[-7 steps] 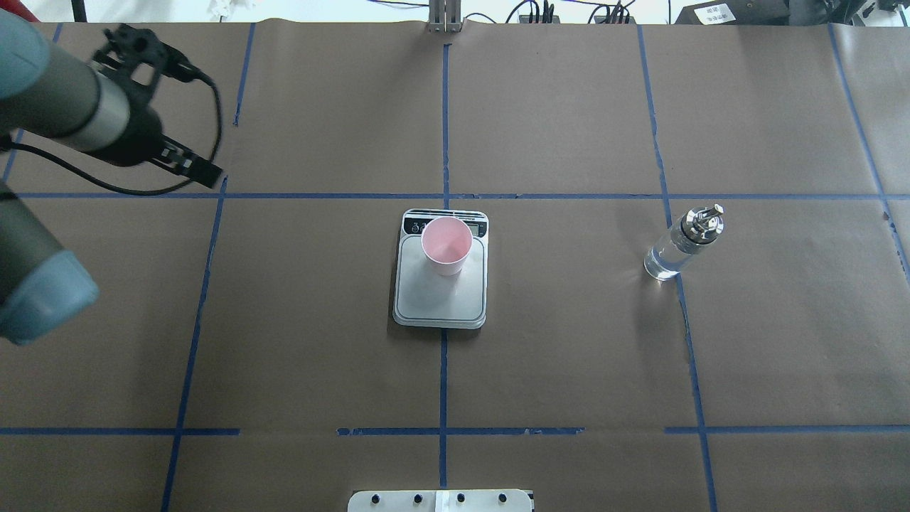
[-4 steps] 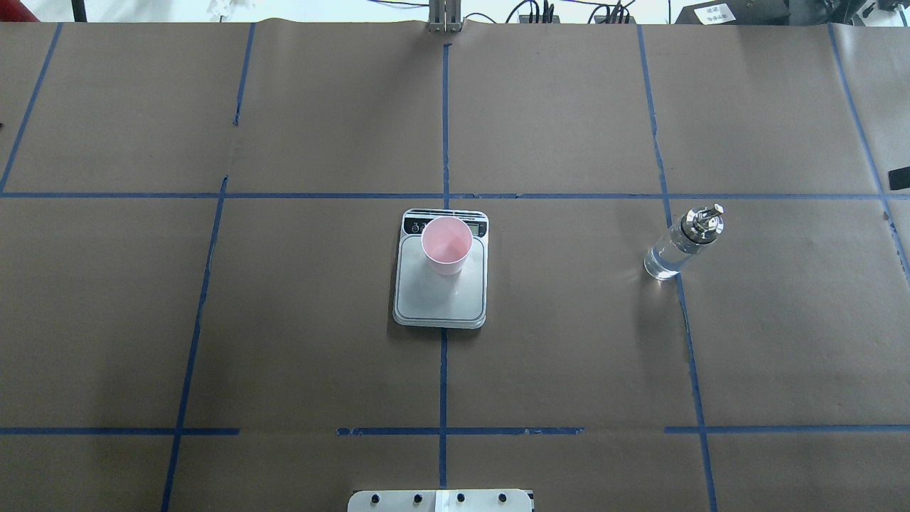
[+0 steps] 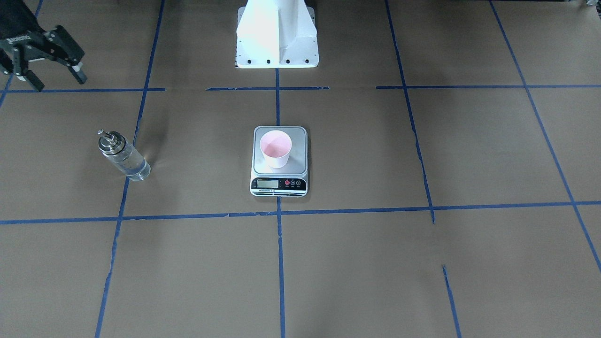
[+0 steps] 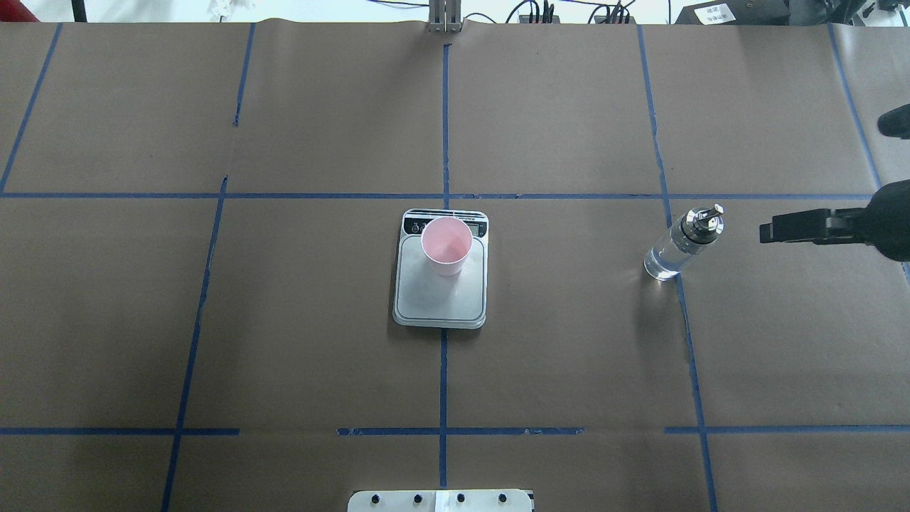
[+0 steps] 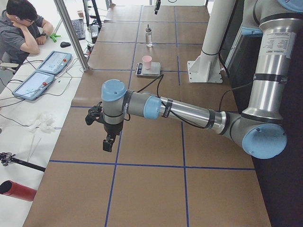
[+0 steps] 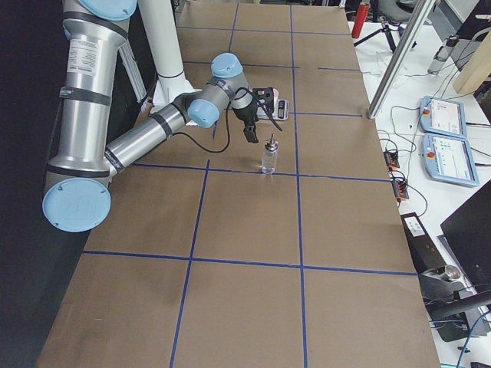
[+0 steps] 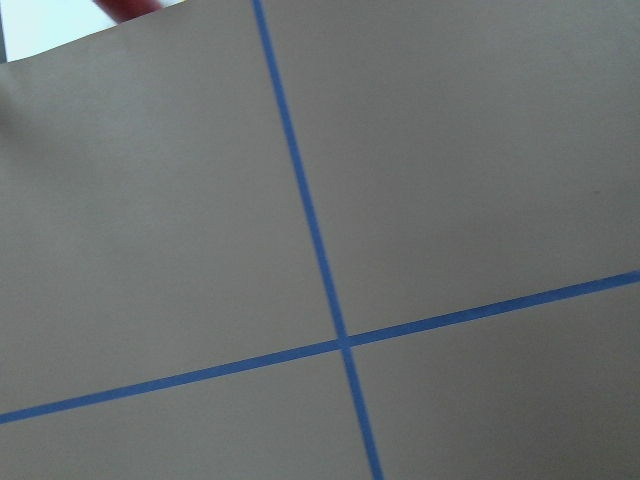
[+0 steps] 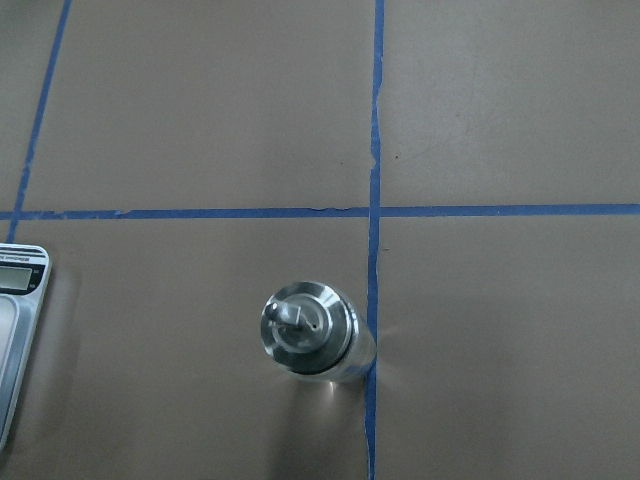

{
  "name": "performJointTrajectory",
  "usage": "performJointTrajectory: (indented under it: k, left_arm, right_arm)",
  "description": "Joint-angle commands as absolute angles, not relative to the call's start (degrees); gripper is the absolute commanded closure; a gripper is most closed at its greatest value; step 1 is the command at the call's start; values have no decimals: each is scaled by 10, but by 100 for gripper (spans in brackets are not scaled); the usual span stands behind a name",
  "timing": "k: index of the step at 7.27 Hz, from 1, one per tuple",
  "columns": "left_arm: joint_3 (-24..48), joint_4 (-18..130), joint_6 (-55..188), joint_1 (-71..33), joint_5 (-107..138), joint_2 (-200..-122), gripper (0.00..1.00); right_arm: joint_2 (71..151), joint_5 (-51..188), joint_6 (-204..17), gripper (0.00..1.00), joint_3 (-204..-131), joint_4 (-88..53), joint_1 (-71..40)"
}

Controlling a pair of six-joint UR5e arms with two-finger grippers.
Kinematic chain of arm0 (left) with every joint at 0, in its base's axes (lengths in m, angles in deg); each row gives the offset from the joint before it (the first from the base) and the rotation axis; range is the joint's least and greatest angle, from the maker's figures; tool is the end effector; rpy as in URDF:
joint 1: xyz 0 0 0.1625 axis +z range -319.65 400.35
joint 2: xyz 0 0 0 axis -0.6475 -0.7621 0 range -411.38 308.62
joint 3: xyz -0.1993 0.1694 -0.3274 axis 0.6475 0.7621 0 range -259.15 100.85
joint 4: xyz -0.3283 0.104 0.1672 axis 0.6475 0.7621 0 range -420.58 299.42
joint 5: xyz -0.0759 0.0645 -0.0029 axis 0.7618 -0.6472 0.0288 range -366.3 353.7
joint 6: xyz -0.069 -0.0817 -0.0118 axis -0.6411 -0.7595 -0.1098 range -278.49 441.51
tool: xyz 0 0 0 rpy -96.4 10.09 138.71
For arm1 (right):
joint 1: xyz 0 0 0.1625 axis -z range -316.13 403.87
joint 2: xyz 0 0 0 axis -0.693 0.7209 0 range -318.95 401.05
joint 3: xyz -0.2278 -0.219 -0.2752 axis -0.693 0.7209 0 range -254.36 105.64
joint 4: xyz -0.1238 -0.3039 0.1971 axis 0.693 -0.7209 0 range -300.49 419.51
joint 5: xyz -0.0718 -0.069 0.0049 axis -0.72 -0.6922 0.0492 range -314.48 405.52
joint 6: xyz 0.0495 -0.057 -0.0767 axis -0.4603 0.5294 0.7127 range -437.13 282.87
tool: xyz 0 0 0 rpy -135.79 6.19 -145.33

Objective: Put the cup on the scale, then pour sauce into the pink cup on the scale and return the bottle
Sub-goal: 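Reach the right gripper to the glass sauce bottle and grasp it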

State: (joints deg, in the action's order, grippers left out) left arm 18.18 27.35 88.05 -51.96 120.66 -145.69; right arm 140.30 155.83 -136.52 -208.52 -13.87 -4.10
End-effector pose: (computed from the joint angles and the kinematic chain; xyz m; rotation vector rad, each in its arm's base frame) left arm -0.0885 -0.4924 0.5762 0.2106 0.6296 0.1249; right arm -0.1751 -0.3376 0.3555 0.3078 -0.8970 0.1207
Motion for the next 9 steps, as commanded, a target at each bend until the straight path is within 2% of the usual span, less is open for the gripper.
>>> performJointTrajectory:
  k: [1,3,4,7,9]
  left_arm:
    - [177,271,889,-529,1231,-1437,0]
    - [178,271,888,-529,1250,-1437,0]
    - [180,271,888,-528,1250,-1437,0]
    - [181,272,888,-528,1250,-1434,0]
    - [180,272,887,-528,1282,-1434,0]
  right_arm:
    - [1408,1405,-1457,0,-2087,-114,100]
    - [1414,1237,-1520,0,-2075,-111,225]
    - [1412,1194,-1529,0,-2046,-93,256]
    - [1394,1104,-1528,0,-1911,53,272]
    - [1384,1078,-1525,0,-1878,77,273]
